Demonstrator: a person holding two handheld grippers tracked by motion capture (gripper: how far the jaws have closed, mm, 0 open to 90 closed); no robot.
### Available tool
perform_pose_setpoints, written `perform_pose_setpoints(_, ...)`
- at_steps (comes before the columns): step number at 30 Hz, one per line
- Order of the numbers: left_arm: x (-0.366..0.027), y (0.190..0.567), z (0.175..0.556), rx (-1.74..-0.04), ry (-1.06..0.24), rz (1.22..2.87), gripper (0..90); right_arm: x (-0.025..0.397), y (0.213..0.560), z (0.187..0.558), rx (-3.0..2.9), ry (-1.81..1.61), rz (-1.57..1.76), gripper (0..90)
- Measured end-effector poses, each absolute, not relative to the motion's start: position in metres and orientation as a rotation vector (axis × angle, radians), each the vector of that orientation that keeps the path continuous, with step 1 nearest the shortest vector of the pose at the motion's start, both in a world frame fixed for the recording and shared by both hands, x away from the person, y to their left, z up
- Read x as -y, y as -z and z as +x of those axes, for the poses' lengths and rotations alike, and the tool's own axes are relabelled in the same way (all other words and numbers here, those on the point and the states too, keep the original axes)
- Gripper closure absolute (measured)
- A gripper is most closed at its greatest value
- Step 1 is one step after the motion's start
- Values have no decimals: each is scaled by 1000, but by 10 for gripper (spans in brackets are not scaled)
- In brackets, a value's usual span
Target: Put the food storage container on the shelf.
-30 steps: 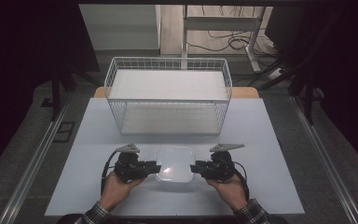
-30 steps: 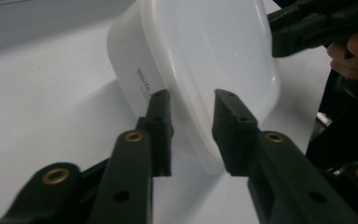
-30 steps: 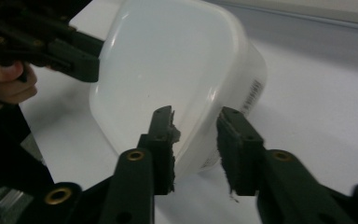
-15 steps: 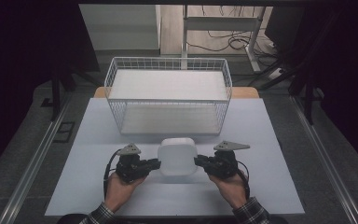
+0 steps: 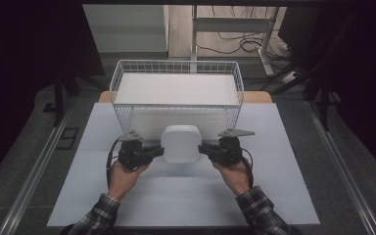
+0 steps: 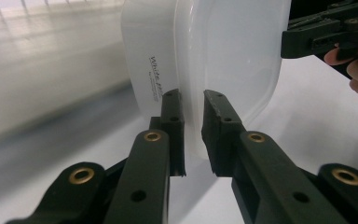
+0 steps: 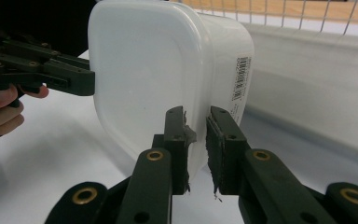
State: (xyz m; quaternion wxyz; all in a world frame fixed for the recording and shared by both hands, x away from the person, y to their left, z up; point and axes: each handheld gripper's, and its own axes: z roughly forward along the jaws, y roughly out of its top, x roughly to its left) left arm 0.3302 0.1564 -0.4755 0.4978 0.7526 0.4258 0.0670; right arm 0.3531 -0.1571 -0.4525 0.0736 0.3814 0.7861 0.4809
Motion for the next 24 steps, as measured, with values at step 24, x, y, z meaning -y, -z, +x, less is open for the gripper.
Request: perform_pose_setpoints(24, -151, 497, 386, -1149, -147, 1785, 768, 146, 476, 415, -2347, -1367, 1291, 748)
